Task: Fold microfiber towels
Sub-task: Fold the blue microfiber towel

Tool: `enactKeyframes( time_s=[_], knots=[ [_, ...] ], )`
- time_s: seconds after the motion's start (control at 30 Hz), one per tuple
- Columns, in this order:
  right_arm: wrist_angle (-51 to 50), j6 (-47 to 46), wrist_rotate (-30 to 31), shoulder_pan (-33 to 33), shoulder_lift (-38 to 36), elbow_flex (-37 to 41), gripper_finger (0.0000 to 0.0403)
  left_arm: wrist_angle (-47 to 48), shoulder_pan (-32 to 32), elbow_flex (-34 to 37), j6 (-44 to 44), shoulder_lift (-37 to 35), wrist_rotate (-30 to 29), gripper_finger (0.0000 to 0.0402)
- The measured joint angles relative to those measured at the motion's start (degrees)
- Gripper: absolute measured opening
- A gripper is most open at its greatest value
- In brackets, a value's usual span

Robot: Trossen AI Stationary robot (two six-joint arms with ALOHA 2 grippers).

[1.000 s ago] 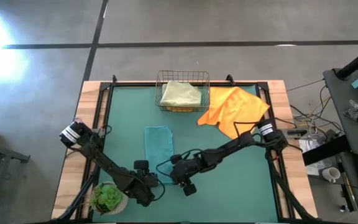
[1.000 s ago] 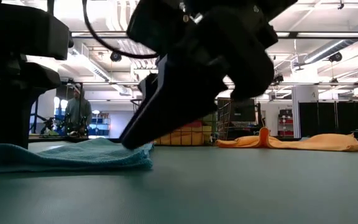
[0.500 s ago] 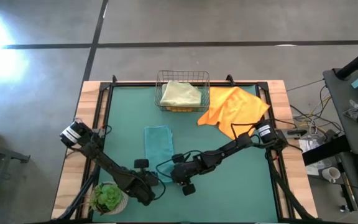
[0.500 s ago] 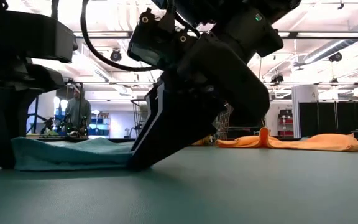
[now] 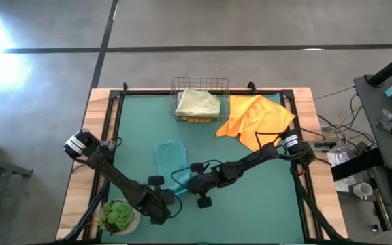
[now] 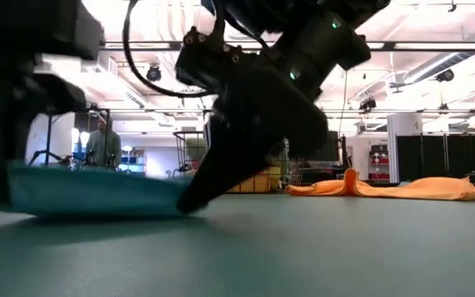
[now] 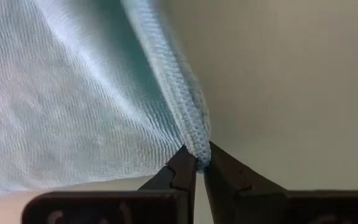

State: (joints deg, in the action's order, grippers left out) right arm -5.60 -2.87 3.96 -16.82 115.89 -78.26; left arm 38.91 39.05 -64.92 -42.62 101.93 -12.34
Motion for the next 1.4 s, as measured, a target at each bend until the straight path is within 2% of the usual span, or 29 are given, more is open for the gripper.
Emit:
enactKeyframes(
  time_s=[0.2, 0.37, 0.57, 0.73, 0.87, 1.1, 1.4],
  knots=[
    [-4.3, -7.5, -0.6, -1.2, -4.7, -0.1, 0.0009, 0.2, -0.1, -2.6, -0.5, -2.4, 9.3, 0.0011],
    [-7.2, -14.3, -0.4, -3.7, -7.8, 0.1, 0.0009, 0.5, 0.0, -4.9, -4.5, -3.0, 12.7, 0.0011],
    [-8.6, -20.3, -0.7, -7.8, -8.7, 0.0, 0.0009, -0.8, 0.0, -8.0, -6.6, -3.0, 12.7, 0.0011],
    [-9.8, -24.2, 0.7, -8.3, -8.8, 0.0, 0.0009, -6.9, 0.1, -7.9, -6.6, -3.0, 12.0, 0.0011],
    [-10.8, -24.5, 0.7, -8.3, -8.9, -0.6, 0.0009, -7.0, 0.3, -7.8, -6.7, -2.9, 11.8, 0.0011],
    [-18.9, -27.0, 0.8, -5.9, -8.9, -5.7, 0.0009, -7.5, 0.5, -7.7, -6.7, -2.9, 11.5, 0.0011],
    [-22.6, -26.5, 0.8, -2.8, -9.0, -10.1, 0.0009, -11.6, 0.5, -7.6, -7.0, -2.9, 11.5, 0.0012]
  ],
)
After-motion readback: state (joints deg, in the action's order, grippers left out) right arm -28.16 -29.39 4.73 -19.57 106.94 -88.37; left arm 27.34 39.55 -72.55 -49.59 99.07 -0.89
